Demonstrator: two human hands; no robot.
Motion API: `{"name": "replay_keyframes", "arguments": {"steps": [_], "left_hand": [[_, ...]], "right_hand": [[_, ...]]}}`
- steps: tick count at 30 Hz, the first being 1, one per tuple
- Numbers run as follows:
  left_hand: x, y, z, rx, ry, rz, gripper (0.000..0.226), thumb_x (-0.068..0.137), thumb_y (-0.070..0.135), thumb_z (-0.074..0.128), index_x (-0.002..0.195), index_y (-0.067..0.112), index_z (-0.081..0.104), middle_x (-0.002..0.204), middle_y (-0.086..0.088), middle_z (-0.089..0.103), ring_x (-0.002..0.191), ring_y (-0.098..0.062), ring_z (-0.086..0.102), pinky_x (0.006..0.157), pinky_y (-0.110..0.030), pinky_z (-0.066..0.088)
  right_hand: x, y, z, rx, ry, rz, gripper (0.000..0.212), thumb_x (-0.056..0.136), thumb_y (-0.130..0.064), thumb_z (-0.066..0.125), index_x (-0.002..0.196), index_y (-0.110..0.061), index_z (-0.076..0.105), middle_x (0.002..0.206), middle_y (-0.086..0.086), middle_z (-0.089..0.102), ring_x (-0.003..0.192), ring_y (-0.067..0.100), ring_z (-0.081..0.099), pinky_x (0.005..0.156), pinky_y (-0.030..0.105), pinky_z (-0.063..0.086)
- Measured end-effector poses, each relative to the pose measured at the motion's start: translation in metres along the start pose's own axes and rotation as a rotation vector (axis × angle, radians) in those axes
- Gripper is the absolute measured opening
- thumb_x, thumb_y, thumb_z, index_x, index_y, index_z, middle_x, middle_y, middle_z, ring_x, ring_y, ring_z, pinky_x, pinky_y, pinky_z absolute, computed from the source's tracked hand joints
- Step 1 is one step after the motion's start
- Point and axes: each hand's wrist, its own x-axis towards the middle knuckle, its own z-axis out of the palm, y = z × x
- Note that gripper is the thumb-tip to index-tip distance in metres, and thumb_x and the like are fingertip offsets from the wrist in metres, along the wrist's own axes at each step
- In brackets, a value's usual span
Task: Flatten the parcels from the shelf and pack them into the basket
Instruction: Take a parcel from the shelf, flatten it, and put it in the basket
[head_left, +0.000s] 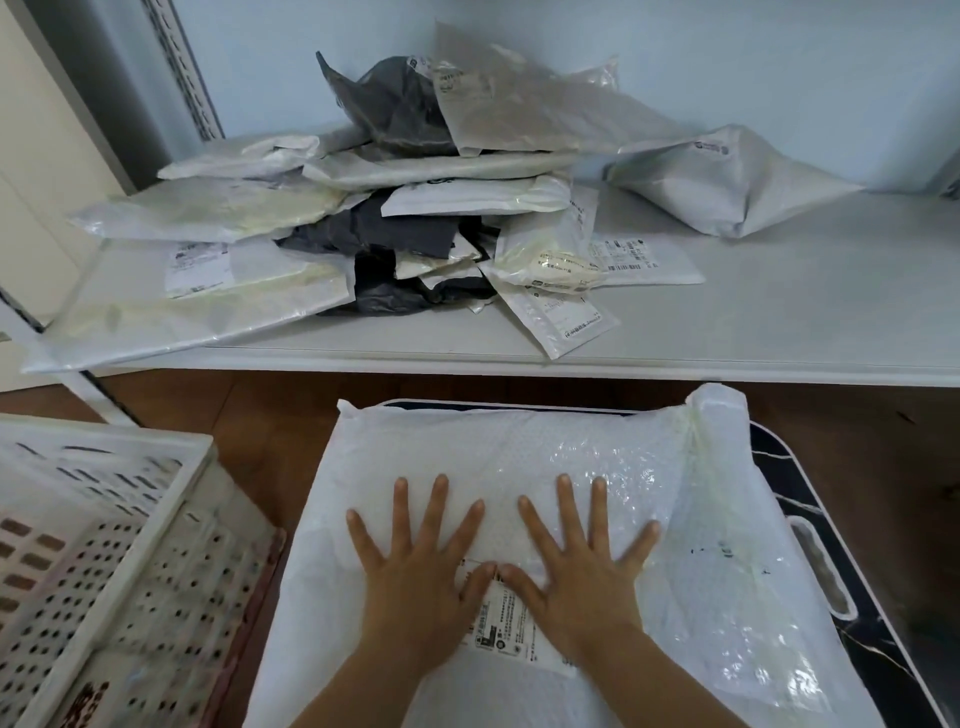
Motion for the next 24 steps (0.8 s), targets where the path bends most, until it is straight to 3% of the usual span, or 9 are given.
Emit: {"name": "replay_keyframes", "arguments": {"steps": [8, 18, 20, 23, 24], "left_hand": [[0.007, 0.001, 0.012, -0.062, -0.022, -0.006, 0.065, 0.090, 0.069, 0.028, 0.149, 0.040, 0.024, 0.159, -0.002, 0.019, 0.144, -0.039, 0.016, 0.099, -0.076, 0.014], [0.010, 0.003, 0.010, -0.073, -0.093, -0.015, 0.061, 0.092, 0.067, 0.023, 0.146, 0.039, 0.032, 0.154, -0.003, 0.032, 0.141, -0.040, 0.026, 0.096, -0.078, 0.019], [0.010, 0.003, 0.009, -0.076, -0.107, -0.021, 0.061, 0.092, 0.067, 0.021, 0.145, 0.039, 0.034, 0.154, -0.003, 0.034, 0.140, -0.040, 0.027, 0.096, -0.078, 0.019], [0.011, 0.003, 0.008, -0.080, -0.121, -0.027, 0.062, 0.092, 0.067, 0.021, 0.145, 0.039, 0.035, 0.153, -0.004, 0.035, 0.139, -0.041, 0.029, 0.096, -0.078, 0.018], [0.011, 0.003, 0.007, -0.082, -0.124, -0.028, 0.062, 0.092, 0.067, 0.021, 0.144, 0.039, 0.036, 0.153, -0.004, 0.035, 0.139, -0.041, 0.030, 0.095, -0.078, 0.018]], "right_hand": [[0.008, 0.000, 0.002, -0.016, -0.019, -0.004, 0.074, 0.085, -0.081, 0.028, 0.144, -0.038, 0.039, 0.157, 0.009, 0.026, 0.143, 0.042, 0.021, 0.090, 0.085, 0.016], [0.010, 0.001, 0.006, 0.033, -0.151, 0.011, 0.073, 0.084, -0.082, 0.028, 0.142, -0.039, 0.043, 0.154, 0.006, 0.033, 0.141, 0.039, 0.028, 0.089, 0.083, 0.021], [0.011, 0.001, 0.004, 0.038, -0.145, 0.002, 0.073, 0.083, -0.084, 0.022, 0.145, -0.047, 0.031, 0.159, 0.003, 0.021, 0.145, 0.037, 0.016, 0.093, 0.083, 0.015], [0.013, 0.003, 0.001, 0.039, -0.154, -0.021, 0.074, 0.077, -0.088, 0.000, 0.140, -0.056, -0.021, 0.153, -0.006, -0.035, 0.139, 0.028, -0.035, 0.099, 0.078, -0.011], [0.014, 0.004, -0.001, 0.048, -0.188, -0.022, 0.074, 0.076, -0.088, -0.003, 0.137, -0.054, -0.028, 0.148, -0.007, -0.043, 0.135, 0.027, -0.042, 0.099, 0.076, -0.014]]}}
